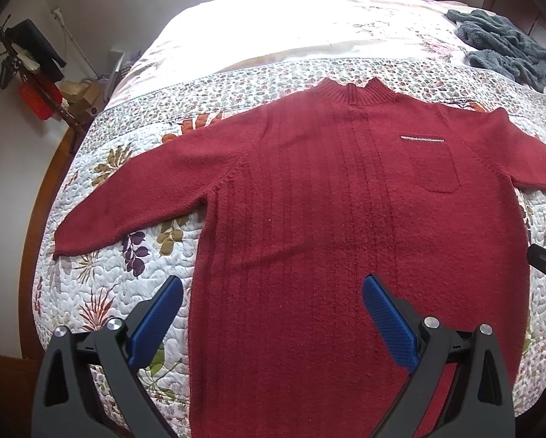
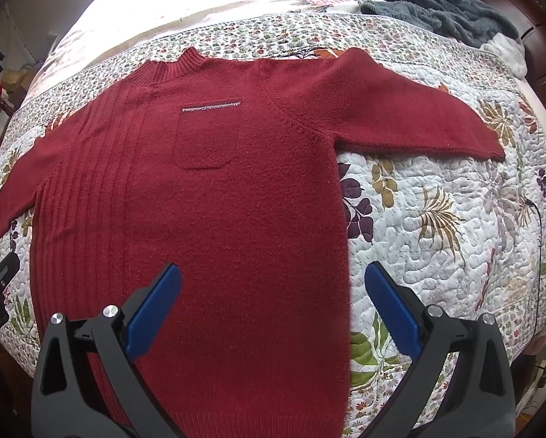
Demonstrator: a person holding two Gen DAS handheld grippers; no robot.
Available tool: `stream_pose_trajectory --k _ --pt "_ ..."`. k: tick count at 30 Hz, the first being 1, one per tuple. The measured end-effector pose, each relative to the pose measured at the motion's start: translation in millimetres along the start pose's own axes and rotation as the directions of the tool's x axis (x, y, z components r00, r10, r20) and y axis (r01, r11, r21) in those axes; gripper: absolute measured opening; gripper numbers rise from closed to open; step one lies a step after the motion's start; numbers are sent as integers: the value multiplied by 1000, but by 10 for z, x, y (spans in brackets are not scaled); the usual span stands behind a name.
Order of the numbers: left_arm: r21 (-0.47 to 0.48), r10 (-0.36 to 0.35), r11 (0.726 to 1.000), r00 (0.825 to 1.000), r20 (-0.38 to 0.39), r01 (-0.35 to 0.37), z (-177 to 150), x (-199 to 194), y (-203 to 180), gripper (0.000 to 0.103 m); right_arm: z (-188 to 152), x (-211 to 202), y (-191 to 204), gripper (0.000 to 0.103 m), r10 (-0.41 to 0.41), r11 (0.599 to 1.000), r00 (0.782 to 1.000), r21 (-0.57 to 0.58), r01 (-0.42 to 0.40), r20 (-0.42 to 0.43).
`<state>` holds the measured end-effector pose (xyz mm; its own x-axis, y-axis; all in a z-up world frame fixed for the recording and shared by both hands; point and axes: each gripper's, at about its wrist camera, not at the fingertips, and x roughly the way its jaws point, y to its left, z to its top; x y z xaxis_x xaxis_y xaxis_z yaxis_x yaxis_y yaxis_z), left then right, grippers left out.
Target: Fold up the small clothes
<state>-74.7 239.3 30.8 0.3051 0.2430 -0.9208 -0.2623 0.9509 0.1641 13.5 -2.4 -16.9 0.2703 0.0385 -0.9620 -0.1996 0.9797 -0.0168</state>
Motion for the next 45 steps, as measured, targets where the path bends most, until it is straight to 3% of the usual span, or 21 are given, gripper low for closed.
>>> stream_pose_trajectory --k 9,16,22,25,30,35,38,43,45 --pt "-5 -13 1000 1000 2 13 40 14 -25 98 21 29 -12 99 2 1000 1000 4 -2 -1" --pt "14 19 1000 1000 -12 -19 79 43 -85 98 40 60 -45 99 5 1000 1000 9 -5 -2" --pt "29 17 999 1000 -1 -17 176 130 -228 99 122 150 -277 99 42 999 999 34 -42 13" --pt "13 -41 999 999 11 40 322 190 -352 99 300 249 -750 99 55 992 998 114 -56 12" --pt "10 -67 998 996 53 67 665 281 -684 99 693 410 -1948 99 9 959 1000 282 -17 29" --pt "12 -85 996 995 60 84 973 447 -1093 99 1018 774 -3263 99 -62 901 997 427 72 -38" --pt "4 -93 996 994 55 93 1113 553 -1304 99 1129 1029 -3839 99 -25 867 997 496 58 -73" --pt "1 -99 995 994 48 99 1220 637 -1550 99 1257 1407 -4467 74 61 818 992 575 14 -111" --pt "-4 -111 994 993 38 112 1235 635 -1593 99 1291 1520 -4629 74 80 809 990 588 6 -120"
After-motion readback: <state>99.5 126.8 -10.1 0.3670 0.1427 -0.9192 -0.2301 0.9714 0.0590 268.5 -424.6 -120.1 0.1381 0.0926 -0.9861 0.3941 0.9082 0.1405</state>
